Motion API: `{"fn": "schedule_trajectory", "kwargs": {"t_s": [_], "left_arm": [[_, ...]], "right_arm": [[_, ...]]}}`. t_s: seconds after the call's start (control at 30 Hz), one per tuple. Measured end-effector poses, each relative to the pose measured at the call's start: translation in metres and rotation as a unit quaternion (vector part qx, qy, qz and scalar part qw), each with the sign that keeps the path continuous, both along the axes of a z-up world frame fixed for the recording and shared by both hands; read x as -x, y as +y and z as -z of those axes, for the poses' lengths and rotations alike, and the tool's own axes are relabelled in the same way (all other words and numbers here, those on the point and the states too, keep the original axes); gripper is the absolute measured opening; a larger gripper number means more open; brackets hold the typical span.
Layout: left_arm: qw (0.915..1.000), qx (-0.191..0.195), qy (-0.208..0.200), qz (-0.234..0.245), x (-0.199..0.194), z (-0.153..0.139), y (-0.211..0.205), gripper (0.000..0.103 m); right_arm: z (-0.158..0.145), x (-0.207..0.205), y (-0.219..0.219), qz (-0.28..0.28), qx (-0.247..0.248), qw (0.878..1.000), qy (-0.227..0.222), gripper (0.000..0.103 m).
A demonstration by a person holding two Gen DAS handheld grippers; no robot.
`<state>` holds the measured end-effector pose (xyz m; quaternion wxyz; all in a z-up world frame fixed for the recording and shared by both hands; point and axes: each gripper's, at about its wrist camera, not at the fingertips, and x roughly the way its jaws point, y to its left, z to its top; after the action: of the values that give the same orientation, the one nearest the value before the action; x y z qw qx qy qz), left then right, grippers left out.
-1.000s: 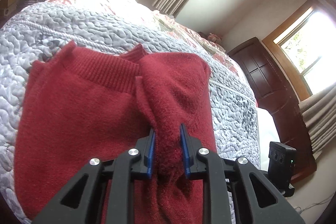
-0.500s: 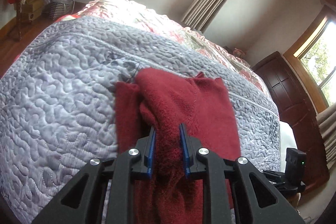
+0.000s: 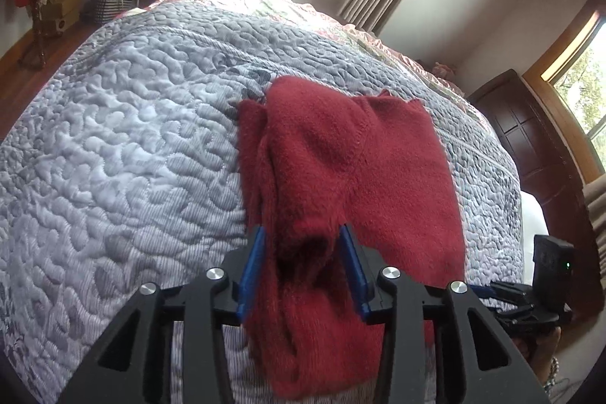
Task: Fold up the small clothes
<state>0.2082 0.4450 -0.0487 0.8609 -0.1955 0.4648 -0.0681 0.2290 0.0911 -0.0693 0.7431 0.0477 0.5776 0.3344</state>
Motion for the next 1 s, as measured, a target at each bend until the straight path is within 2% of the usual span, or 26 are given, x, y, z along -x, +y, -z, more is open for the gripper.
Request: {"fn": "schedule_trajectory", "kwargs": {"t_s": [0.07,0.23,0.27,0.33,0.37,0.43,0.47,0.6,0.63,0.73,0.8,0.83,0.9,1.0], "left_arm": [[1.0000,-0.001,0.000,0.009,0.017,-0.003,-0.001,0.049],[0.9996,0.015,0.010,0.022,0.043,0.002,-0.010,0.050],[0.9995,0.013,0.008,0.028,0.045,0.002,-0.014,0.050],[0.9993,-0.015,0.000,0.033,0.047,0.001,-0.023,0.048],[0.9990,-0.032,-0.004,0.030,0.046,0.001,-0.026,0.031],[0.9985,-0.048,0.002,0.026,0.043,0.006,-0.028,0.009],[0.9988,-0.045,0.000,0.021,0.045,0.006,-0.027,0.007],[0.9976,-0.035,-0.060,0.000,0.074,-0.016,-0.013,0.007],[0.9975,-0.034,-0.062,-0.006,0.078,-0.015,-0.008,0.007],[0.9989,-0.041,-0.018,-0.015,0.071,0.013,0.003,0.007],[0.9997,-0.018,0.011,-0.014,0.065,0.037,0.009,0.007],[0.9997,-0.016,0.012,-0.014,0.064,0.042,0.009,0.007],[0.9999,-0.005,0.004,-0.012,0.066,0.037,0.010,0.010],[0.9997,0.010,-0.013,-0.018,0.072,0.021,0.012,0.020]], "right_arm": [[-0.002,0.003,0.002,0.001,-0.004,1.000,-0.001,0.060],[-0.001,0.011,0.017,0.001,-0.007,1.000,0.002,0.061],[0.000,0.012,0.018,0.001,-0.006,1.000,0.002,0.061],[0.001,0.012,0.019,0.003,-0.004,1.000,0.004,0.062],[0.002,0.012,0.018,0.003,-0.003,1.000,0.004,0.062],[0.003,0.013,0.021,0.004,-0.002,1.000,0.005,0.062],[0.004,0.013,0.022,0.005,-0.001,1.000,0.006,0.062],[0.005,0.016,0.026,0.002,0.000,1.000,0.004,0.062],[0.006,0.016,0.026,0.000,-0.001,1.000,0.003,0.063],[0.006,0.019,0.029,-0.004,-0.003,1.000,0.001,0.063],[0.006,0.020,0.031,-0.004,-0.007,1.000,0.002,0.063],[0.007,0.021,0.032,-0.004,-0.008,1.000,0.003,0.063],[0.009,0.021,0.034,-0.006,-0.016,1.000,0.010,0.064],[0.013,0.021,0.039,-0.013,-0.033,0.999,0.024,0.065]]}}
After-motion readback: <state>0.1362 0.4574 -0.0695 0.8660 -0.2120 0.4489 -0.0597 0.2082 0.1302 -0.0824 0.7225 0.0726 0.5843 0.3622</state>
